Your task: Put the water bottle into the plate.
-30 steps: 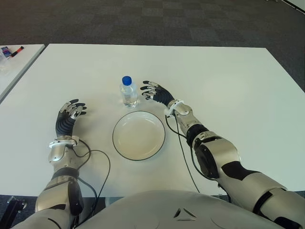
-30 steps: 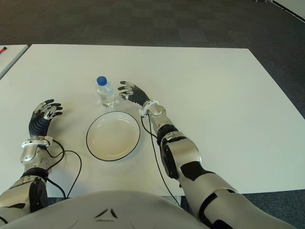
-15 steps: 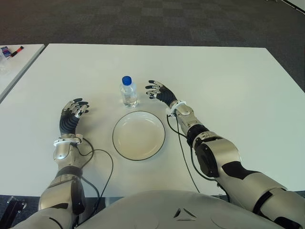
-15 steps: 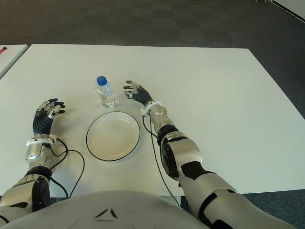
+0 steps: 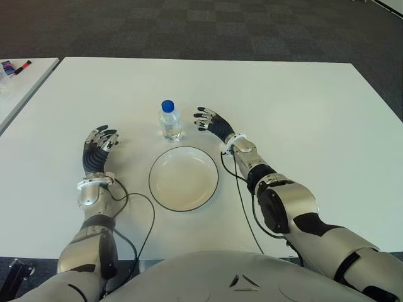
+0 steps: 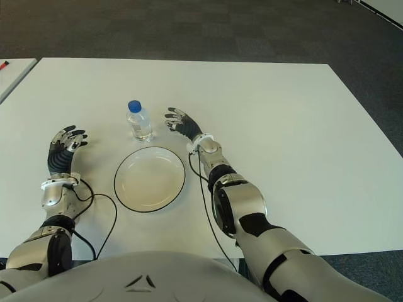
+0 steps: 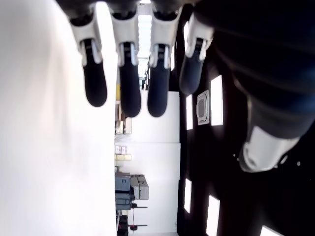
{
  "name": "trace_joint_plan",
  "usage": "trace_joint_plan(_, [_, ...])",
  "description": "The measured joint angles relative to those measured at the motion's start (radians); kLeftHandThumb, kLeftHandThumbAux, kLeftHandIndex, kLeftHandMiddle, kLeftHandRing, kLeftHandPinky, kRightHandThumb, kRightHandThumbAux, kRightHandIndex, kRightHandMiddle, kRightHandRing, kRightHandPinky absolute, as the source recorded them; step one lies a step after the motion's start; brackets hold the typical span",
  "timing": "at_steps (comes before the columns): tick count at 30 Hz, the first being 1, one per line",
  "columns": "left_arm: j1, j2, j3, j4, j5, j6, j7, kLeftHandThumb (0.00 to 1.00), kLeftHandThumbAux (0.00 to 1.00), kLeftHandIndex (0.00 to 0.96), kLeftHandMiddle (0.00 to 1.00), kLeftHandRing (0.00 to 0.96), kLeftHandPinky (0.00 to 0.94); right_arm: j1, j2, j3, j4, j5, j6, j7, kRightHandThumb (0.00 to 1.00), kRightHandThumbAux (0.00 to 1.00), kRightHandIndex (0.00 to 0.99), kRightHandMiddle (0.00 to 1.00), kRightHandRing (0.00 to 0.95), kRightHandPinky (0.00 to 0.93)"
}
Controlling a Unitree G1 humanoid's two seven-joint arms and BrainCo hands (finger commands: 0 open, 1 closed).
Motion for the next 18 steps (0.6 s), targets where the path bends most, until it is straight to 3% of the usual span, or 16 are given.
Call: trace_joint_plan(18, [-0.091, -0.013, -0.027, 0.055, 0.039, 0.066, 0.114, 0.185, 0.7, 0.174, 0.239, 0.244, 0.26, 0.001, 0.001, 0.0, 0.001, -0.001, -0.015, 0.005, 0.134, 0.633, 0.068, 0.157, 0.184, 0.234])
